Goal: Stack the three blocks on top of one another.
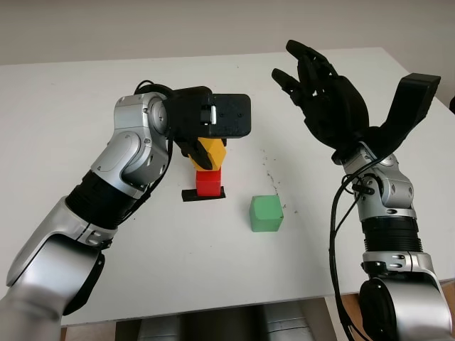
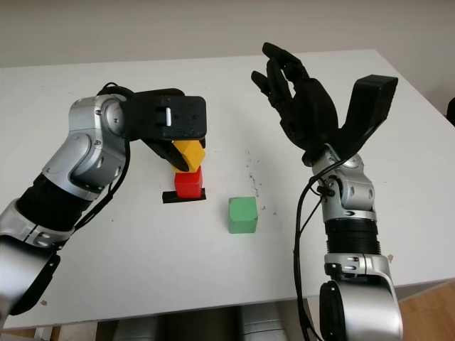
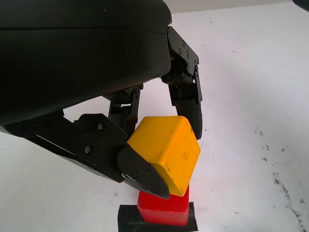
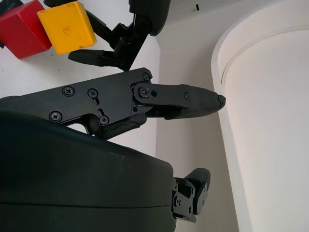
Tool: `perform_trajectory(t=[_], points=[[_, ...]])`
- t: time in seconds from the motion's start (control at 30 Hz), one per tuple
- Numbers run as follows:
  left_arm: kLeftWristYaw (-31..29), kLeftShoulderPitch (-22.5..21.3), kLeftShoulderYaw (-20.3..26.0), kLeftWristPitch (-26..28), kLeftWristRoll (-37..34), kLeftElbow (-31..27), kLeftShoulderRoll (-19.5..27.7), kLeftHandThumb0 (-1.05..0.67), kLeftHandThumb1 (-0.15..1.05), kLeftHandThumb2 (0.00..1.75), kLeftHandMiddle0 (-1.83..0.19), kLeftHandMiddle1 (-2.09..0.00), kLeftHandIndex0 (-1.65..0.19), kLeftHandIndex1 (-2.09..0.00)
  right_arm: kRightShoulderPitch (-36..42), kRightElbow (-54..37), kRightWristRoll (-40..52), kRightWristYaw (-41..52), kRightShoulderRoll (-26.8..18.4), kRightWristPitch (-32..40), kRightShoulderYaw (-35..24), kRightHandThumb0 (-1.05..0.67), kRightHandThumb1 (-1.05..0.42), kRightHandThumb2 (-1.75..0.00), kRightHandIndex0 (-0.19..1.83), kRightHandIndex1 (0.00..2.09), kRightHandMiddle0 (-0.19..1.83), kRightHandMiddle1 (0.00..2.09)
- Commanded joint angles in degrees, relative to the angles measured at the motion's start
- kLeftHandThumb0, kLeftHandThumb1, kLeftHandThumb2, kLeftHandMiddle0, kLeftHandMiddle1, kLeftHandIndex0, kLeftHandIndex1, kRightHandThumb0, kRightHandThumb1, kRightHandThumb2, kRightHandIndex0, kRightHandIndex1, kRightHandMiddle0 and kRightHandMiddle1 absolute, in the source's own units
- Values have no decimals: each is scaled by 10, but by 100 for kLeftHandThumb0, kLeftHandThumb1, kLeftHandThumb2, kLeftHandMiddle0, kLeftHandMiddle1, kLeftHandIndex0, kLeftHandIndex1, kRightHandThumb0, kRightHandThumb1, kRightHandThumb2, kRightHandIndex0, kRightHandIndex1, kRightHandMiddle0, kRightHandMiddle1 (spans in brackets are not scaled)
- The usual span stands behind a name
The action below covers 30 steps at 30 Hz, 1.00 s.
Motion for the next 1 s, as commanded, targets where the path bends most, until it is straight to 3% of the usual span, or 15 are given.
perform_trajectory(t=[0.0,0.3,0.6,0.8,0.9,0.93,0.97], points=[[-7,-21,-3,-3,2,-2,4,-17,87,6,-56,-154,-52,-152,-11,1,0,4,0,-10,-2,-59,-105,-42,-5,50,-19,69],[-16,-14,-3,-27,2,-6,14,-17,87,5,-55,-148,-51,-151,-8,-3,1,-2,3,-11,-3,-60,-105,-42,-4,50,-19,68],[-26,-4,-15,-10,30,-17,12,-17,86,5,-51,-151,-33,-137,-4,-8,0,-6,4,-11,-1,-60,-105,-41,-3,50,-19,73],[-20,4,-14,-27,26,-15,13,-22,86,5,-54,-151,-41,-147,-2,-8,2,-5,5,-12,-3,-60,-105,-42,-3,51,-19,73],[-48,-4,-24,-19,33,-16,17,-40,86,5,-47,-158,-20,-120,-2,-9,3,-7,5,-9,-4,-60,-105,-41,-3,51,-19,74],[-56,-6,-27,-19,35,-17,18,-49,88,6,-29,-138,-7,-87,-2,-9,4,-7,5,-8,-5,-60,-105,-40,-3,51,-19,73],[-64,-7,-30,-18,39,-17,20,-53,88,6,-24,-131,-6,-64,-2,-8,5,-6,5,-8,-5,-60,-105,-40,-3,51,-19,73]])
